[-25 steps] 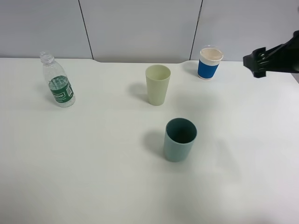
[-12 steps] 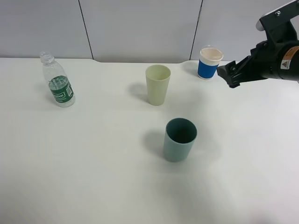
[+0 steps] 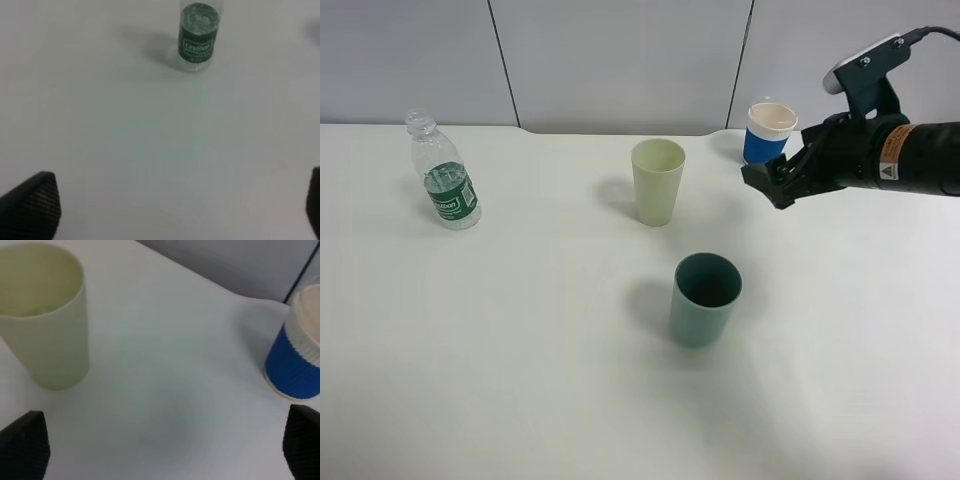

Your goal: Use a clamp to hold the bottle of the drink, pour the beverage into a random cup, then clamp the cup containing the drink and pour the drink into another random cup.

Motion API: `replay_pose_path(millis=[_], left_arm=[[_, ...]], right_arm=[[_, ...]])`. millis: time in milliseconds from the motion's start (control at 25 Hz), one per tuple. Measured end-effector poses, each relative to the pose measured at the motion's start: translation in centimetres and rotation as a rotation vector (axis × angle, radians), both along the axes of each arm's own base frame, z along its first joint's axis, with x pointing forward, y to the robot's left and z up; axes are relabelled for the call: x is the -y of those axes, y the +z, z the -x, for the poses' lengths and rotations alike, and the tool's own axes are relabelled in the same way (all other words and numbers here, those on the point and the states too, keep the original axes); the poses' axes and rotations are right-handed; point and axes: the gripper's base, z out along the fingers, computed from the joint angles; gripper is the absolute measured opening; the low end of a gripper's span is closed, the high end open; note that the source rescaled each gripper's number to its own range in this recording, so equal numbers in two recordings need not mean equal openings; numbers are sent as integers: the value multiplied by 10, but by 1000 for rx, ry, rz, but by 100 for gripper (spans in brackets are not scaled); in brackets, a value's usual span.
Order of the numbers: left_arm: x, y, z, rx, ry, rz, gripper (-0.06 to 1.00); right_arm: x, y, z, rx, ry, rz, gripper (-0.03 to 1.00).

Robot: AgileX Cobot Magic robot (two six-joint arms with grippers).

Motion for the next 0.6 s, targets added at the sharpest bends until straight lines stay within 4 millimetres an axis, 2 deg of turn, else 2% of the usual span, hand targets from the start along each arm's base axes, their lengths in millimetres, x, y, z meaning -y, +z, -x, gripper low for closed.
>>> replay_pose_path(millis=[280, 600], left_arm=[[0, 0, 0, 0, 0, 0, 100], [0, 0, 0, 0, 0, 0, 100]], right_arm=[[-11, -30, -6, -27, 130, -16, 80], [-3, -59, -17, -23, 155, -55, 80]])
